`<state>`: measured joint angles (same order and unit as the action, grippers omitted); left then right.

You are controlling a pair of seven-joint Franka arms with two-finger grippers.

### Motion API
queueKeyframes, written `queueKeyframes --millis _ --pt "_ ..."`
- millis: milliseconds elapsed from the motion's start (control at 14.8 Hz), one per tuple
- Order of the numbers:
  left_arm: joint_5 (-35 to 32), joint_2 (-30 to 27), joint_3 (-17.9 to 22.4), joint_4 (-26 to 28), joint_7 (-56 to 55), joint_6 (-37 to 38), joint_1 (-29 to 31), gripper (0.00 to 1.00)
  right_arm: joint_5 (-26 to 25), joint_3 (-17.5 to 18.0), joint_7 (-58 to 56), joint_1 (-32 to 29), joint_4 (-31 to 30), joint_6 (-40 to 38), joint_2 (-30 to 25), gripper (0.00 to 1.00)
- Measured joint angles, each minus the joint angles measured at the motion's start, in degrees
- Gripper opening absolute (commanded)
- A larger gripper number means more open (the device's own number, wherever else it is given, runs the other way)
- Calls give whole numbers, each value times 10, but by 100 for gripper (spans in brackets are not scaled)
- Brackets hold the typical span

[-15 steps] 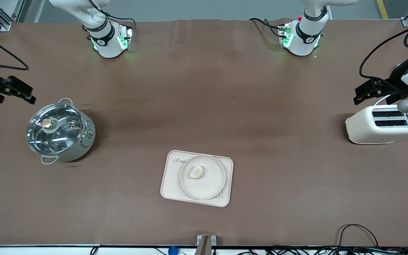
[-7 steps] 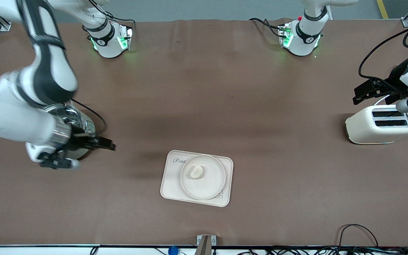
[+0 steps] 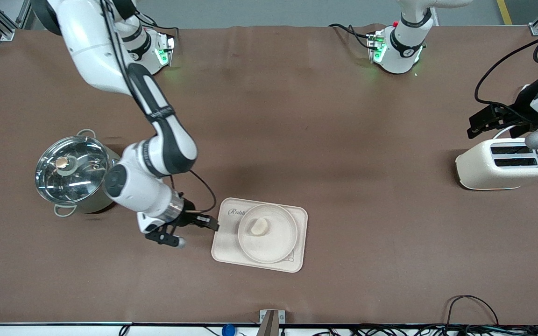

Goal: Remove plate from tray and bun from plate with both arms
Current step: 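Reach the right gripper down to the white plate on the tray, then close the right gripper on the plate rim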

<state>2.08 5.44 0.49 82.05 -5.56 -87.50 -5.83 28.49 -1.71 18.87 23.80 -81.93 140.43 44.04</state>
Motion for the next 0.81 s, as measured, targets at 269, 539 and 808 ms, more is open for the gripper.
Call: queueKeyframes --millis 269,539,808 --pt "0 1 0 0 0 0 0 100 3 0 9 19 32 25 46 49" --pt "0 2 1 0 0 0 8 100 18 0 19 44 37 75 77 49" --pt "0 2 1 0 1 0 16 100 19 0 35 73 40 127 104 14"
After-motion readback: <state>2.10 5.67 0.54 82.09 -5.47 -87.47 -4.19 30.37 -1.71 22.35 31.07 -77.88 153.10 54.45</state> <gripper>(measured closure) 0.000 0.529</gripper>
